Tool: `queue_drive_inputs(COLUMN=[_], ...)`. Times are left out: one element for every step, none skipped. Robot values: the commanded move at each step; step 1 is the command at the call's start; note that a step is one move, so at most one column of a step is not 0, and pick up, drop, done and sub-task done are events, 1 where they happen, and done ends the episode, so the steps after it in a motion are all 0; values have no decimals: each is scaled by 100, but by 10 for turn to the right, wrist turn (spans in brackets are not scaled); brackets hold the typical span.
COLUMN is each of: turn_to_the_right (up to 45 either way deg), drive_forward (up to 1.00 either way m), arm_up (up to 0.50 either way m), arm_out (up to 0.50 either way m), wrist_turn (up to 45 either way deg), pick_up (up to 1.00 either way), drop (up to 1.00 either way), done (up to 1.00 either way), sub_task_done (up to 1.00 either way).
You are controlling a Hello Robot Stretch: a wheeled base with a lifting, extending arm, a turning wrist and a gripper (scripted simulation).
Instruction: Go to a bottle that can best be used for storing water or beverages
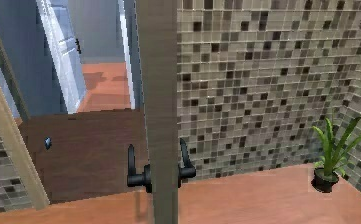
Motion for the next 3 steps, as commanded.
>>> queue_drive_inputs(turn_to_the_right=[-90,0,450], drive_forward=[0,5,0], arm_up=[0,0,0], arm_out=[0,0,0], wrist_turn=[0,0,0], pick_up=[0,0,0], drop=[0,0,0], done=[0,0,0], sub_task_done=[0,0,0])
